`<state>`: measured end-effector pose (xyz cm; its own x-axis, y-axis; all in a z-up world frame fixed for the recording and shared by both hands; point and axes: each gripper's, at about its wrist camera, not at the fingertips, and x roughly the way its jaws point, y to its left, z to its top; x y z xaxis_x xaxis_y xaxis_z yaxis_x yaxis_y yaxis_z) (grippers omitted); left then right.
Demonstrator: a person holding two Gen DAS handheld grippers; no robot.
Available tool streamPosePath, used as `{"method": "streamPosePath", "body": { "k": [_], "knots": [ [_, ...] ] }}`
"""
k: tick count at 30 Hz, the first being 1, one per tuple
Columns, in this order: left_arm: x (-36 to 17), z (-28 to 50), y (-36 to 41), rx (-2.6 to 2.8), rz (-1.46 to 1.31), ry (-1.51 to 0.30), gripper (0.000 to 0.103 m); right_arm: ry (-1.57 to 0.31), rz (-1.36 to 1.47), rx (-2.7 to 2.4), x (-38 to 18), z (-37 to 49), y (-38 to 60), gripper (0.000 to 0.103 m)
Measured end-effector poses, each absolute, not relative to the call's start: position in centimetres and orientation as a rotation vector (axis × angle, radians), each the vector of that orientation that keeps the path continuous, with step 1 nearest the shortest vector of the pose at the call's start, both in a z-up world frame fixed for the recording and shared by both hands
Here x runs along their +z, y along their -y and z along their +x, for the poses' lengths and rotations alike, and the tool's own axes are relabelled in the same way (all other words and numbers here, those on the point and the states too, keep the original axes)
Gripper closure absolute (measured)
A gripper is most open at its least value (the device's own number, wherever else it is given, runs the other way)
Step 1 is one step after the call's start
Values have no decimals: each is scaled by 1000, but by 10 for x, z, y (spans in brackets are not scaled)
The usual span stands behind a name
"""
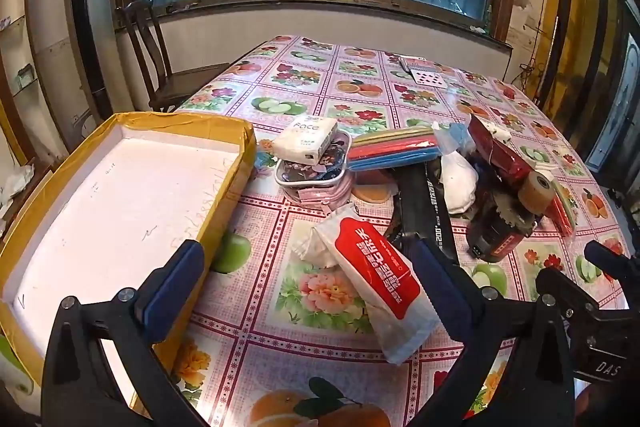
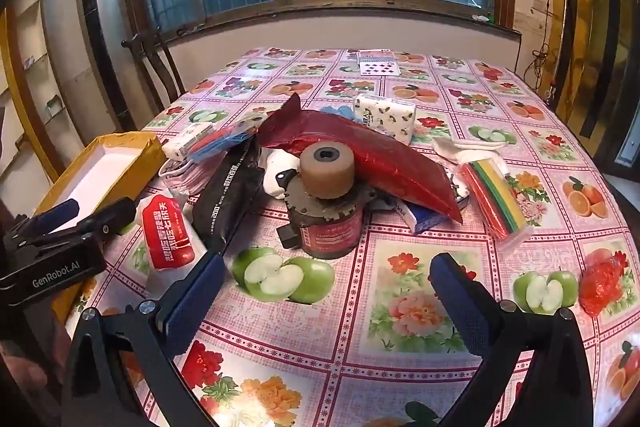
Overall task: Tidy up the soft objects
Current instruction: 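Move both tools toward the pile of soft items on the table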
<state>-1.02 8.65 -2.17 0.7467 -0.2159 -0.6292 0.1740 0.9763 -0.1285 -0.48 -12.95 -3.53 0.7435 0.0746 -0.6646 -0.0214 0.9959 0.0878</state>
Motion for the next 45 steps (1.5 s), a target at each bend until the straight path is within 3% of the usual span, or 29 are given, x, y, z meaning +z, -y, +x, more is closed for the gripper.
{"method": "streamPosePath", "body": {
  "k": [2, 5, 45],
  "knots": [
    [-11, 16, -28, -64, -16, -782, 0, -737, 85, 59, -34, -6, 131, 0],
    [-14, 17, -20, -63, 3, -786, 0, -739, 94, 57, -34, -7, 134, 0],
    [-64, 44, 3, -112, 2, -911, 0, -811, 220, 86, -37, 15, 143, 0]
  ]
}}
